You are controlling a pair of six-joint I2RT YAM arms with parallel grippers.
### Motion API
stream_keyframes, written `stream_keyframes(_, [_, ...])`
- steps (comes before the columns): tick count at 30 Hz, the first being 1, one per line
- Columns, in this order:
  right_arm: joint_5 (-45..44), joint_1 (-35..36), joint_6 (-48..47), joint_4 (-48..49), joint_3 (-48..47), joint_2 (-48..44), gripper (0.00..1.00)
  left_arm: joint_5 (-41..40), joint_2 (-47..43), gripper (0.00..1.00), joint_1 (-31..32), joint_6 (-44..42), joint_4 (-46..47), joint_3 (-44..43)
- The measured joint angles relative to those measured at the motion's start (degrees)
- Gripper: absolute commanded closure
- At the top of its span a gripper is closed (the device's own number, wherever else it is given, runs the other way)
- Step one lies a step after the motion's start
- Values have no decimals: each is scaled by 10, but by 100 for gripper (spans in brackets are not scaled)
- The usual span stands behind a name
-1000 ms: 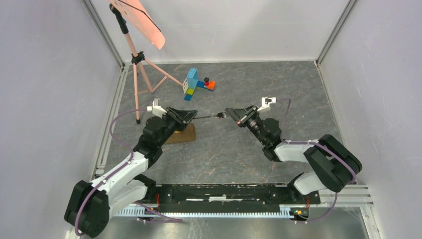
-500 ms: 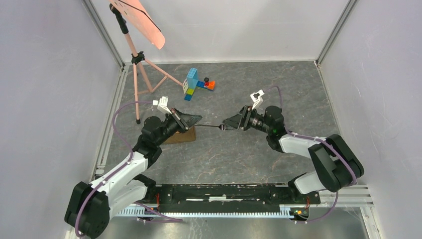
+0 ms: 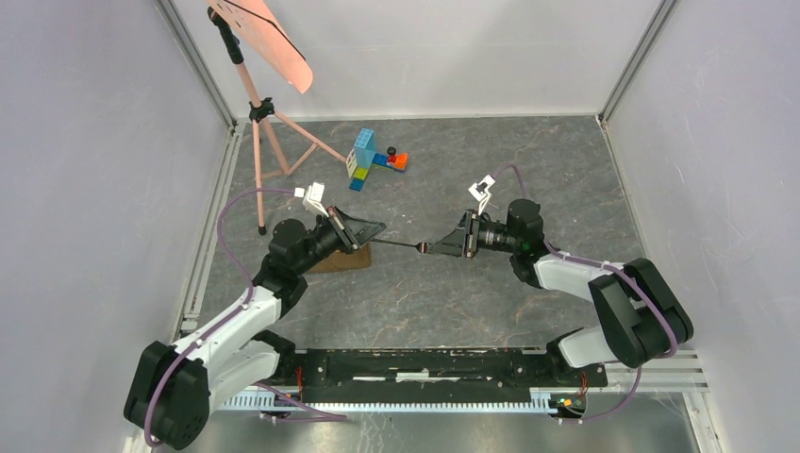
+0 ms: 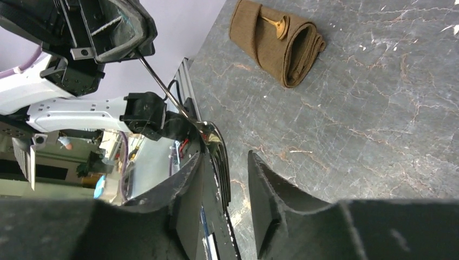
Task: Fold the napkin into a case and place the utensils inside
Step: Pass from the left arm to the right, then insert the fork into the folded napkin.
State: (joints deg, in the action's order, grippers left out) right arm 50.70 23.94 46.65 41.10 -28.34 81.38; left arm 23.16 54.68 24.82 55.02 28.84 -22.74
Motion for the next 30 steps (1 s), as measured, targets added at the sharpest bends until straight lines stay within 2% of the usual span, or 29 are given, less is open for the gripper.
stream_keyframes(1, [2,1,2,5,3,0,75,0,2,98,0,0,2,0])
stream_keyframes(3, [4,1,12,18,9,0,100,2,5,98,0,0,5,0])
stream_keyframes(4, [5,2,15,24,11,0,100,4,6,87,0,0,5,0])
stream_keyframes(7, [1,3,35,42,17,1,100,-1,5,26,-2,-7,-13,-6])
stream_keyframes(8, [-6,3,32,41,17,1,100,-10,5,23,-3,-16,-50,-19])
stream_keyframes(11, [-30,4,2,0,9,2,100,-64,6,20,-12,-50,-219,-92])
stream_keyframes(13, [-48,4,-23,-40,-10,12,100,-83,9,20,-47,-76,-314,-142])
stream_keyframes(18, [-86,10,-116,-179,-104,58,100,-115,10,17,-275,-156,-484,-191])
stream_keyframes(20, [-99,16,-153,-227,-146,78,100,-160,16,16,-332,-177,-544,-193])
stream_keyframes(24, [-118,37,-207,-299,-209,115,100,-204,28,23,-356,-191,-605,-185])
stream_keyframes(30, [-139,68,-262,-375,-275,170,100,-234,43,31,-383,-195,-607,-144])
